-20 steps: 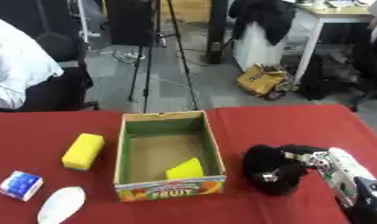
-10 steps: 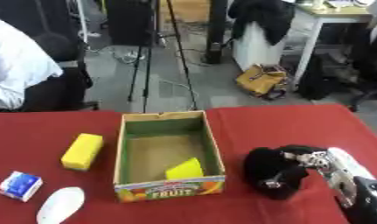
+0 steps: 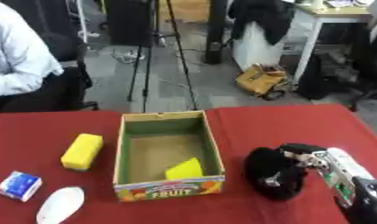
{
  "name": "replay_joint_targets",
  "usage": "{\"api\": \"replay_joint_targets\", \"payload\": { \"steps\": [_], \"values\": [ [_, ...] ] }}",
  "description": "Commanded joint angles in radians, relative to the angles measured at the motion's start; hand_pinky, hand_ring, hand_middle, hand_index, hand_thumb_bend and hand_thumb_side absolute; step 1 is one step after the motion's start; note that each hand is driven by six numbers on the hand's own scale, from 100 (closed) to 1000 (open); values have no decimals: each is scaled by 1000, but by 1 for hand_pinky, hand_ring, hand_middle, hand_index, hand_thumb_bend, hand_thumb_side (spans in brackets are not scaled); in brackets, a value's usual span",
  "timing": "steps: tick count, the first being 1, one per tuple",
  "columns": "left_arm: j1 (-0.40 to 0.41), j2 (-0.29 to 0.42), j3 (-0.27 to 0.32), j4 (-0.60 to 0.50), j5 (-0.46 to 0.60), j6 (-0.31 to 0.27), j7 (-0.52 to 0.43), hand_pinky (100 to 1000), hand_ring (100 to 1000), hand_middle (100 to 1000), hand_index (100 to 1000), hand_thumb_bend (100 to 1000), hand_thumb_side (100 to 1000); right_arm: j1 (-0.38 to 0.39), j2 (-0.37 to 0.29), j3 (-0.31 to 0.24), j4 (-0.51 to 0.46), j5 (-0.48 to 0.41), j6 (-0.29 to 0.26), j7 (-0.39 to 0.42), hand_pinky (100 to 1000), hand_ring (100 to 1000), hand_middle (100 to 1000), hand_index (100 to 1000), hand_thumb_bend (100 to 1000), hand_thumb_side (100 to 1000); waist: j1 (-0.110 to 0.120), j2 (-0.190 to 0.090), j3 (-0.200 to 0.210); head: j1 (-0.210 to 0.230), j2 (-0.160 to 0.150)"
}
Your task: Pick up objects on the table and place them in the box.
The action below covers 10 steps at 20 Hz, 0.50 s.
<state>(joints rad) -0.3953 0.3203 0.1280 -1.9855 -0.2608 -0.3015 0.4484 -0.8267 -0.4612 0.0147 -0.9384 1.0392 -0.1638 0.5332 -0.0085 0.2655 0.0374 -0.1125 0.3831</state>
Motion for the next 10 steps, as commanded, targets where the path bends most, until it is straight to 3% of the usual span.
{"api": "replay_joint_targets", "payload": {
  "steps": [1,5,10],
  "values": [
    [-19,12,2,-14,1,0,-3,934,892,819,793,100,855,-13,-30,-5,-5,10,-1,-19,803,785,605,784,487,625,1,-18,0,2,-5],
    [-20,13,2,-14,1,1,-4,934,892,819,792,100,854,-12,-31,-6,1,7,-6,-31,656,687,598,766,495,593,2,-17,0,5,-4],
    [-21,13,3,-14,1,1,-7,934,892,820,792,100,854,-12,-34,-5,5,-1,-14,-45,549,653,589,756,512,532,2,-17,0,4,-1]
  ]
}}
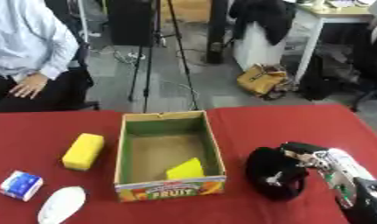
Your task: Pick up objects on the table and place them in the box.
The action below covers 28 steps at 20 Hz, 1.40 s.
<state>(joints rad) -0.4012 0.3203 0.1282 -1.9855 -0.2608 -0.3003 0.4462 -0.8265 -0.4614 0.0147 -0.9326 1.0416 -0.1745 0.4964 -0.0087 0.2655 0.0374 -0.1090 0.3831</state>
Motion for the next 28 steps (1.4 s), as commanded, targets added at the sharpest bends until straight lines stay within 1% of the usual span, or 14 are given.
{"api": "replay_joint_targets", "payload": {
  "steps": [1,4,9,10,11,12,17,21,22,23,24,25,26,28],
  "values": [
    [-15,14,3,-14,1,0,-5,934,892,820,792,100,853,-12,-35,-4,1,-5,-5,-11,508,643,587,753,531,482,2,-17,0,0,-1],
    [-15,13,3,-14,0,1,-6,934,892,820,792,100,852,-14,-36,-4,8,-16,-13,-16,480,649,602,761,514,411,2,-16,-1,0,0],
    [-15,12,4,-14,0,1,-7,934,892,820,792,100,854,-17,-37,-5,19,-26,-17,-31,440,639,602,759,505,385,2,-16,0,0,-1],
    [-15,12,4,-14,0,1,-7,934,892,820,792,100,855,-18,-36,-6,21,-29,-16,-34,369,617,590,745,485,344,2,-15,0,-1,0],
    [-15,12,4,-14,0,1,-7,934,892,820,792,100,855,-18,-35,-6,23,-31,-15,-38,369,617,590,745,485,344,2,-15,0,-1,0],
    [-15,12,5,-14,0,1,-8,934,892,820,792,100,855,-19,-35,-6,24,-34,-13,-43,326,606,574,727,477,320,2,-15,0,-1,0],
    [-15,12,6,-14,0,1,-7,934,892,820,791,100,855,-19,-35,-7,30,-49,-9,-66,277,586,550,698,432,299,2,-15,-1,-2,0],
    [-14,12,6,-14,0,1,-6,934,892,820,791,100,856,-19,-35,-7,32,-57,-4,-80,235,568,536,666,361,283,2,-14,-1,-4,0],
    [-14,12,6,-14,0,1,-6,933,892,820,791,100,857,-19,-34,-7,33,-59,-2,-84,210,555,532,650,298,280,1,-15,0,-4,0],
    [-14,12,6,-14,0,1,-6,933,892,820,791,100,857,-20,-34,-7,33,-63,0,-88,210,555,532,650,298,280,1,-15,0,-4,0],
    [-13,11,5,-14,0,1,-6,933,892,821,791,100,857,-20,-34,-6,33,-67,1,-90,198,549,538,631,210,291,1,-15,0,-4,1],
    [-13,11,6,-14,0,1,-6,933,892,821,791,100,857,-22,-34,-6,34,-72,4,-92,198,549,538,631,210,291,1,-15,0,-4,1],
    [-13,11,5,-14,0,1,-6,933,892,821,791,100,856,-23,-34,-6,35,-76,6,-93,193,545,540,622,127,296,1,-15,0,-4,1],
    [-13,12,5,-14,0,2,-7,933,892,821,791,100,856,-26,-34,-3,34,-84,11,-93,186,538,535,614,100,300,1,-16,0,-4,1]
  ]
}}
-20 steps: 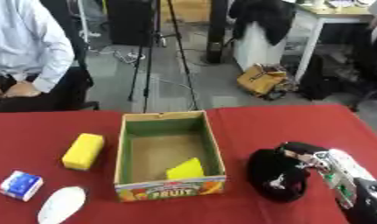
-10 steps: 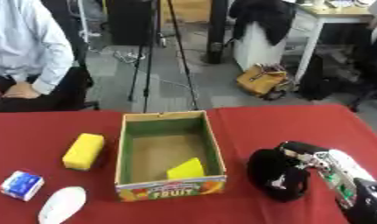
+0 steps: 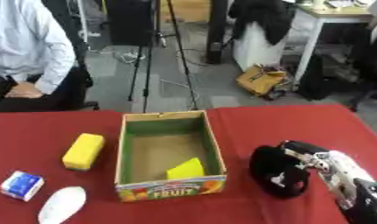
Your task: Pick up objects on the table and place them in the box.
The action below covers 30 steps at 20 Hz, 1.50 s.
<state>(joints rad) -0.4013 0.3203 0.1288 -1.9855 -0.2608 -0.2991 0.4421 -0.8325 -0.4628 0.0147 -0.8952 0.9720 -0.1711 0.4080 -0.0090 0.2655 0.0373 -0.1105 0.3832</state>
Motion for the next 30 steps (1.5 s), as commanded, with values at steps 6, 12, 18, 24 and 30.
{"api": "replay_joint_targets", "payload": {
  "steps": [6,12,18,24,30],
  "values": [
    [-12,12,5,-14,0,1,-3,932,892,821,791,100,857,-33,-32,8,-4,-42,16,22,155,501,502,565,100,287,-2,-17,-2,-3,4],
    [-11,14,4,-14,-1,2,-4,932,892,821,791,100,857,-61,-35,23,-20,-71,9,65,116,464,430,463,100,263,-7,-20,-2,-4,7],
    [-12,15,3,-14,-1,2,-5,932,892,821,791,100,857,-86,-39,31,-27,-75,3,81,100,441,389,428,100,228,-11,-22,-1,-4,9],
    [-10,17,3,-14,-2,2,-5,931,892,821,791,100,858,-115,-44,39,-30,-69,2,103,100,435,373,415,100,195,-14,-24,-1,-4,11],
    [-9,18,2,-14,-2,2,-6,928,892,822,790,100,859,-172,-48,49,-37,-61,0,142,100,438,372,412,100,183,-18,-28,-2,-3,14]
  ]
}}
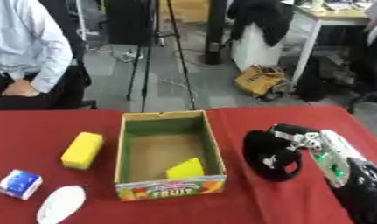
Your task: Pick up objects on the table and place them in the box.
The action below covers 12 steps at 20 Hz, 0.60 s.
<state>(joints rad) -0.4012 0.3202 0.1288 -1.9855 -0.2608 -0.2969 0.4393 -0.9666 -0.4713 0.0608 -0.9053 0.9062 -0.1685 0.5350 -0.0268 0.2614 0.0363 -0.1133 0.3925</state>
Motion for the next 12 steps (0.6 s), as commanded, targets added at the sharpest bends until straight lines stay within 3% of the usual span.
{"api": "replay_joint_targets", "payload": {
  "steps": [1,12],
  "values": [
    [-8,18,2,-14,-2,0,-4,928,892,822,790,100,859,-47,-41,6,-30,14,-7,19,100,437,372,412,100,181,-1,-25,-1,0,5],
    [-1,22,2,-14,-3,-1,-2,928,891,822,789,100,860,-132,-41,9,-59,-11,-11,49,100,428,363,436,100,165,-12,-31,2,3,9]
  ]
}}
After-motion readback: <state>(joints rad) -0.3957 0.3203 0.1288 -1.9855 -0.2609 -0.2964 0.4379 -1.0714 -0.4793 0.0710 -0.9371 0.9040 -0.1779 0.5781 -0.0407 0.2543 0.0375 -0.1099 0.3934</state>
